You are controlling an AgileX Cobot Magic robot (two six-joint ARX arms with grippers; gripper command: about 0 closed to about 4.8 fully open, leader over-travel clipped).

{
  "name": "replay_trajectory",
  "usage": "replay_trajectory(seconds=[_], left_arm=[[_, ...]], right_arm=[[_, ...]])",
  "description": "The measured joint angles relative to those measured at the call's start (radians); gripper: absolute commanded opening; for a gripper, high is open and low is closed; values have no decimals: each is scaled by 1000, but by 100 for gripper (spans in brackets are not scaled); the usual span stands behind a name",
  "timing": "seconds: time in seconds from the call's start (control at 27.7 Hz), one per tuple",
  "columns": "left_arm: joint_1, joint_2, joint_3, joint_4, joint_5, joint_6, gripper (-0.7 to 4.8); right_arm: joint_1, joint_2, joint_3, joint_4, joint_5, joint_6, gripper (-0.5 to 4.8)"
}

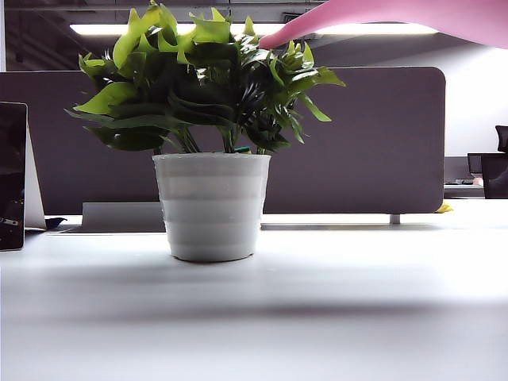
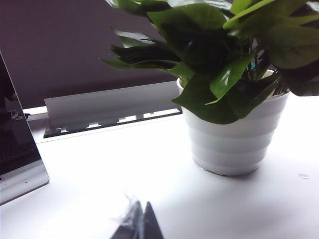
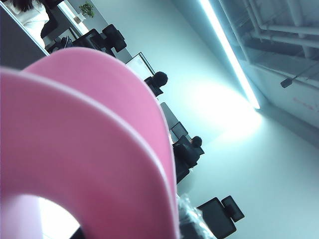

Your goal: Pick up the watering can from the table, water the potted plant, and put the can back.

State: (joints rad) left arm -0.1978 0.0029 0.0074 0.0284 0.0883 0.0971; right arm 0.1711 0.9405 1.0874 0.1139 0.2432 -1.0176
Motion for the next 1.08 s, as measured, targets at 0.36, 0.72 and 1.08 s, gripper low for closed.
replay_trajectory(seconds=[0.36,0.72,1.08], left_arm=[[0,0,0,0,0,0,-5],[0,0,0,0,0,0,-5],[0,0,0,0,0,0,-5]], right_arm=[[0,0,0,25,-24,-39,-6],[-2,0,2,36,-33,-82,-6],[-2,6,10,45,-53,-84,-6]])
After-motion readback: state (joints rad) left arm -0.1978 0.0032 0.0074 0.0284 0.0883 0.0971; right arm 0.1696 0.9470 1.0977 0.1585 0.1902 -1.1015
